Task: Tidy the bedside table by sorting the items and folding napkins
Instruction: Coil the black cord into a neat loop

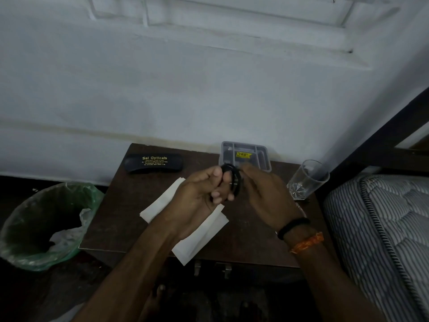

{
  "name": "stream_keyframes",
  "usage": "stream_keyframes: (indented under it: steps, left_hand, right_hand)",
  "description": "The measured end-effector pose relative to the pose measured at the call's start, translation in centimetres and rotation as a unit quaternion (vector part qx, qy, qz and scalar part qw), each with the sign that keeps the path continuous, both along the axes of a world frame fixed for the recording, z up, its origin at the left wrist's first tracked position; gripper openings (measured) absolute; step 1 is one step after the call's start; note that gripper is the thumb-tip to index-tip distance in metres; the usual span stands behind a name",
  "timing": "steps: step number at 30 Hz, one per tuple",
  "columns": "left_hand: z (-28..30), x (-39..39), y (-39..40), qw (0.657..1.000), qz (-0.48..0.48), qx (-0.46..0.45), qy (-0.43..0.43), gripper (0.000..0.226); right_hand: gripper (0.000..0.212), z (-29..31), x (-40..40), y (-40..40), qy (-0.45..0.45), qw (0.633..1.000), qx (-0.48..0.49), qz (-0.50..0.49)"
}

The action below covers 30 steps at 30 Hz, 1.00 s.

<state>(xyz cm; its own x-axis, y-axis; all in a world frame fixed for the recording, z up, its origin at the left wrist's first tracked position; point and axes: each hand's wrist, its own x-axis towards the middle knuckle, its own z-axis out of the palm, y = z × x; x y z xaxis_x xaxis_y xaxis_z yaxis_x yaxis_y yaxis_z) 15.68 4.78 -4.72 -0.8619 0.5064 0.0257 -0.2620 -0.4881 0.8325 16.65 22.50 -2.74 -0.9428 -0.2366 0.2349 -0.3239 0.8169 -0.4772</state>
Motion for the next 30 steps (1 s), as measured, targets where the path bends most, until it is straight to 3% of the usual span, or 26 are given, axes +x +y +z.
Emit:
stream_keyframes:
  steps: [5,9,14,20,25,27,30]
  left_hand:
    - [-0.2,-0.8,0.0,0.994,0.081,0.06,-0.049,0.029]
    - [-0.4,-1.4,0.1,0.987,0.136,0.065,-0.053,0.027]
    - [-1.1,-1.4,0.3,0.975,0.193,-0.103,0.043,0.024]
    - [-1.8,-0.6,0.6,0.908,0.225,-0.296,0.191,0.026]
    - [-1.6,-0.1,0.7,0.874,0.173,-0.35,0.289,0.016]
    - [-1.5,-0.1,0.6,0.882,0.155,-0.351,0.274,0.017]
    - [-1.2,-0.2,0.0,0.883,0.128,-0.368,0.263,0.019]
  right_hand:
    - [0.022,-1.1,0.4,-1.0,-0.063,0.996,0.059,0.034]
    - [0.031,-1.4,0.6,-1.5,-0.061,0.991,0.103,0.057]
    - [0.029,-0.8,0.6,-1.3,-0.011,0.992,0.12,0.032]
    - [0.013,0.4,0.7,-1.2,0.061,0.994,0.088,0.023]
    - [0.018,0.2,0.4,-1.4,0.108,0.988,0.103,0.033]
    - [0.026,0.2,0.3,-1.4,0.135,0.985,0.103,0.025]
    - [0.017,0.3,0.3,-1.3,0.179,0.981,0.072,0.011]
